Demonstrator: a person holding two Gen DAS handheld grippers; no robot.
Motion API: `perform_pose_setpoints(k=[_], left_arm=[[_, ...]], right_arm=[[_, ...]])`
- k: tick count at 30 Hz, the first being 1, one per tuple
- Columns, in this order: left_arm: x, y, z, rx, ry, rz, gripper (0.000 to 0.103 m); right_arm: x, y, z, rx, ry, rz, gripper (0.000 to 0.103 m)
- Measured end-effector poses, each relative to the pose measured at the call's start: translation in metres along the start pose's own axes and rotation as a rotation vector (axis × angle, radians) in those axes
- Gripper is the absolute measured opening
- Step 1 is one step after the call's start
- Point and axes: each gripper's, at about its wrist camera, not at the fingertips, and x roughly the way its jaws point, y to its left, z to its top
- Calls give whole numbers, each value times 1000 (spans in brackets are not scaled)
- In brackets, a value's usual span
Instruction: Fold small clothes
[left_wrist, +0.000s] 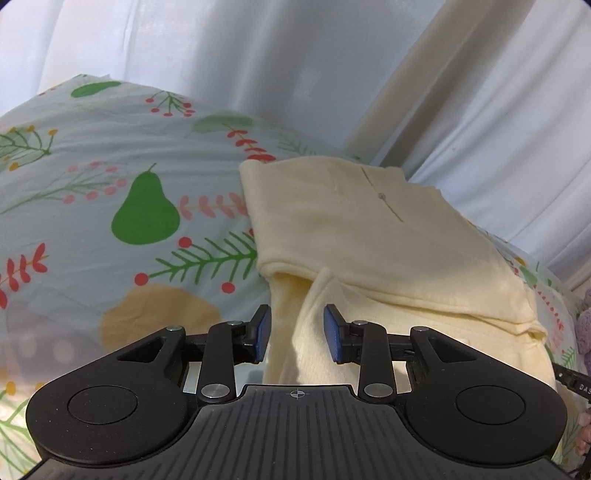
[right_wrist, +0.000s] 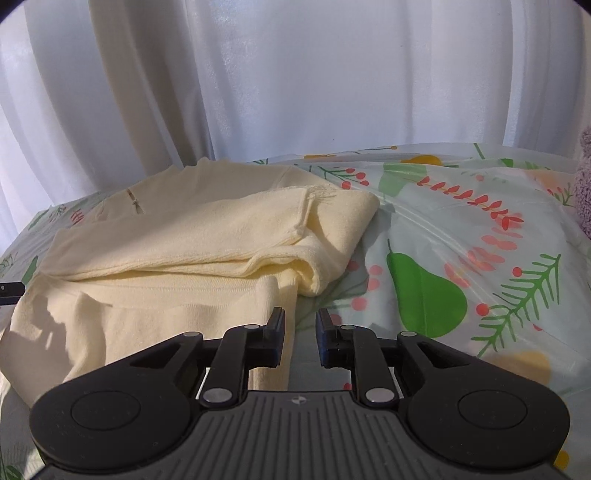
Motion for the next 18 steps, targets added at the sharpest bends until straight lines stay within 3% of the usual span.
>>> perform_pose_setpoints(k=[6,9,12,18], left_arm=[[15,-13,0,47,42,-30,31],[18,-18,0,85,44,-23,18],[20,-21,0,112,57,-2,14],[18,-17,2,95,62,-24,14]], right_arm=[[14,8,2,-31,26,20,17],[15,13,3,-73,30,23,15],[17,15,5,-93,39,23,13],[8,9,11,-37,35,33,14]])
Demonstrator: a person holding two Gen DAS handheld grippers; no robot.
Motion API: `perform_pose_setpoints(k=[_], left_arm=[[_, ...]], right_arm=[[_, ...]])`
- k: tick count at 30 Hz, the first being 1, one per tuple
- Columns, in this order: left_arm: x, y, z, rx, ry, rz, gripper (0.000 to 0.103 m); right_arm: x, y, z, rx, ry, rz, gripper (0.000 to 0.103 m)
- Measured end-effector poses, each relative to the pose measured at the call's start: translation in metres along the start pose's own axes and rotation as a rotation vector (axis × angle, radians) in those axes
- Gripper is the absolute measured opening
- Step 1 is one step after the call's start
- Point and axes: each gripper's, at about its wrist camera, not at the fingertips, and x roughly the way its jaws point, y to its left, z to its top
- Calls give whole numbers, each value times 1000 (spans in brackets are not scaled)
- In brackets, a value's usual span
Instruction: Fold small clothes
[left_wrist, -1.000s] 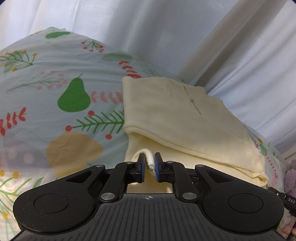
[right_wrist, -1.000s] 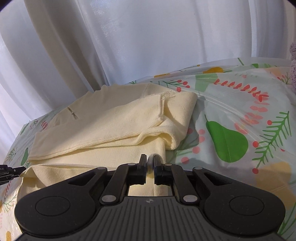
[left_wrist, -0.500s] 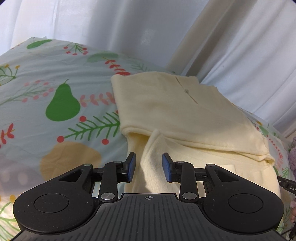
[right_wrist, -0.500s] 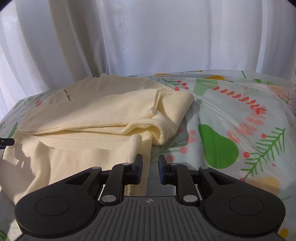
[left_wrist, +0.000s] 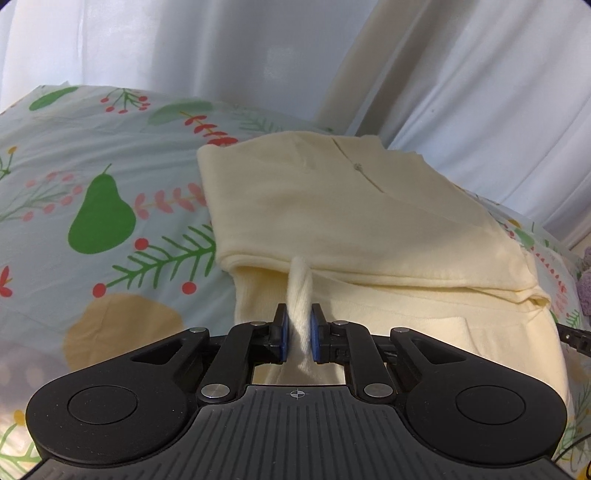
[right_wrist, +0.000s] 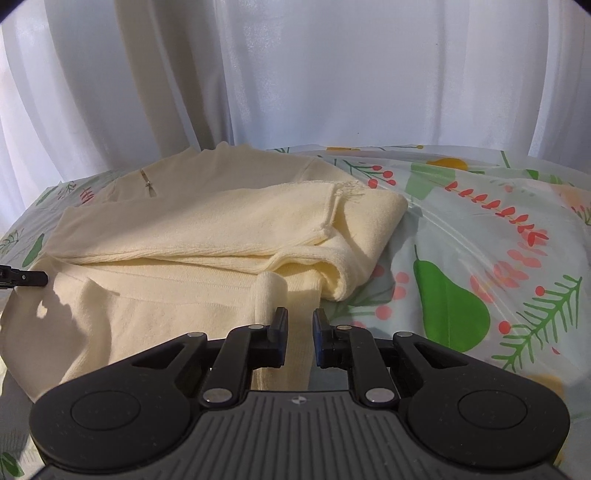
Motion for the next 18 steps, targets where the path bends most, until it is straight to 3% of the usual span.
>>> perform_pose_setpoints(k=[3,6,13,18], left_arm=[[0,2,1,-6,4,-21,14],[0,3,1,-1,17,-35,19],[-2,-1,-1,26,25,-79,32],[-3,-6,-2,58,28,-87,35]], right_arm=[[-3,-11,2,83,3,35,16],[-4,-13,3,98,10,70,27],[-8,-22,4,198,-27,132,28],[-7,-17,4,153,-6,156,29]])
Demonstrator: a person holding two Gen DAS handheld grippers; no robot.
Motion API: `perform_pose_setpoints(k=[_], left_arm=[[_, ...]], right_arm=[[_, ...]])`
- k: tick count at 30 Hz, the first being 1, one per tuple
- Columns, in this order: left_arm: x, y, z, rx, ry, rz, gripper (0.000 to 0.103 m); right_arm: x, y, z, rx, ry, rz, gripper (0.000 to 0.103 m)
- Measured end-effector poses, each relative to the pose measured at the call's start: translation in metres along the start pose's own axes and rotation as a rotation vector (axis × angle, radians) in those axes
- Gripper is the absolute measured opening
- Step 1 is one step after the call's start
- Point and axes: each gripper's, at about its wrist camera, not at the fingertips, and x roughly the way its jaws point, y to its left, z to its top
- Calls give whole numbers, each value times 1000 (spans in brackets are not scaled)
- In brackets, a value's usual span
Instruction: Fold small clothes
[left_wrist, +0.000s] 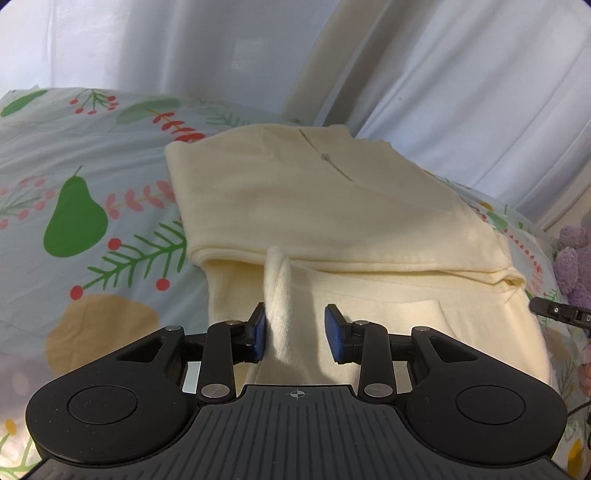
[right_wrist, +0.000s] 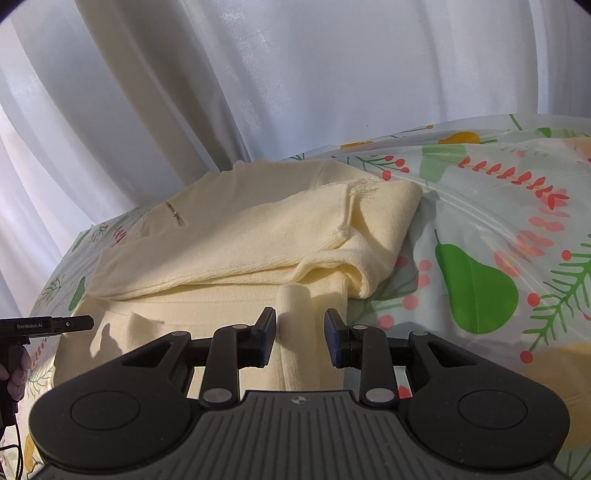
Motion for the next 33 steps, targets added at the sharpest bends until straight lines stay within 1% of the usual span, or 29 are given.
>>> perform_pose_setpoints(k=[2,5,7,8,9,10,12,14,15,16,17,18,21,22,25,27,30,33], left_arm=[[1,0,0,1,0,2,35],[3,-2,-1,6,3,11,34],[5,-5,-1,27,3,29,30],[6,-6,-1,40,7,44,25],[7,-7,-1,51,14,55,21],[8,-7,-1,59,17,64,20],[8,-7,-1,64,21,67,19],[8,-6,-1,72,25,68,19],[8,-6,-1,77,27,70,17],[8,-7,-1,84,27,80,14],[8,-8,-1,95,27,90,11],[7,-9,-1,110,21,95,10],[-4,-17,0,154,-18,115,9],[-9,-18,2,152,-33,109,9],[-34,-20,19,111,-113,65,9],[-44,-21,35,104,-170,68,9],[-41,-22,63,118,-225,102,10],[-24,-22,91,110,-234,120,10]], right_arm=[[-2,0,1,-1,-8,2,33],[6,5,-1,-59,27,-22,33],[11,11,-5,-105,36,-36,32],[13,13,-7,-124,39,-45,32],[14,16,-9,-140,38,-55,30],[15,19,-10,-154,33,-66,23],[17,23,-11,-182,30,-89,17],[18,26,-12,-207,36,-100,16],[18,28,-13,-227,36,-109,15],[18,31,-14,-250,38,-121,9],[19,33,-15,-276,41,-138,8],[19,36,-16,-300,40,-153,7],[12,41,-15,-339,21,-156,6],[7,43,-13,-343,4,-153,6],[-11,48,1,-340,-58,-132,6],[-18,52,13,-340,-97,-125,6],[-14,55,37,-351,-156,-154,6],[5,51,60,-324,-179,-185,6]])
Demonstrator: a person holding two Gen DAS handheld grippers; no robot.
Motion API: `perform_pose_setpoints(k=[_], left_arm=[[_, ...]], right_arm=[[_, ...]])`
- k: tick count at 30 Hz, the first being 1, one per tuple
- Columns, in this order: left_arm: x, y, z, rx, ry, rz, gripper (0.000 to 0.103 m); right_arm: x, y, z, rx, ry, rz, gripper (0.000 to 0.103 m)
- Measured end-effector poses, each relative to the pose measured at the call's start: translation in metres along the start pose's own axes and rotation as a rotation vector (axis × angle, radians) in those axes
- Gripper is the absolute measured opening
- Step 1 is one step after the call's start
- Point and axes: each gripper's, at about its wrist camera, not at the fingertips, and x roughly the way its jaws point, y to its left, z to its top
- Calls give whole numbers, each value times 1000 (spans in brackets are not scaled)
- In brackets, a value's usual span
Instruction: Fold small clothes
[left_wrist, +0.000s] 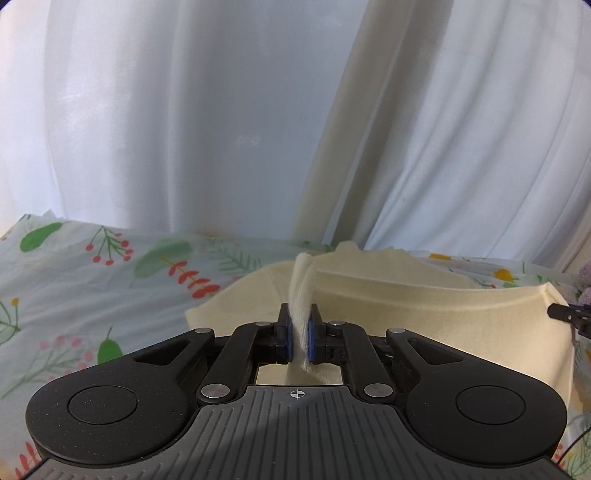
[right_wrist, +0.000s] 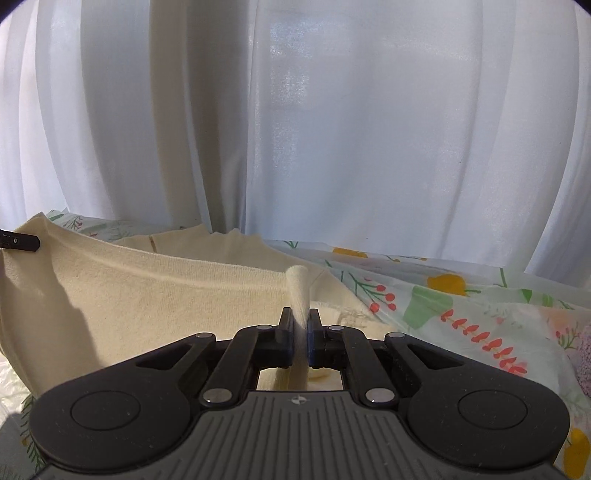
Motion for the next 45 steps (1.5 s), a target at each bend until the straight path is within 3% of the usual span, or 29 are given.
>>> perform_pose_setpoints(k=[12,21,28,33,35,38,40,43,45], left_arm=[[93,-4,60,-6,-34,126,10],[151,-7,50,47,26,224,10],[161,-3,44,10,50,223,11],[159,-8,41,4,74,262,30],[149,-8,41,-17,69,239,34],[130,-14,35,-52,46,182,49],[118,-19,28,-78,19,94,58],[123,-27,10,-155,37,-87,70],[136,-29,1,-179,73,-96,70]], right_arm=[[107,-5,58,40,26,-131,6],[165,-16,66,91,86,-209,6],[180,-16,50,100,91,-228,6],[184,-13,43,86,86,-259,9],[177,-13,44,107,82,-279,13],[151,-7,42,141,12,-211,19],[136,-1,36,179,-18,-109,24],[132,-3,20,374,25,195,25],[143,-7,6,523,91,339,25]])
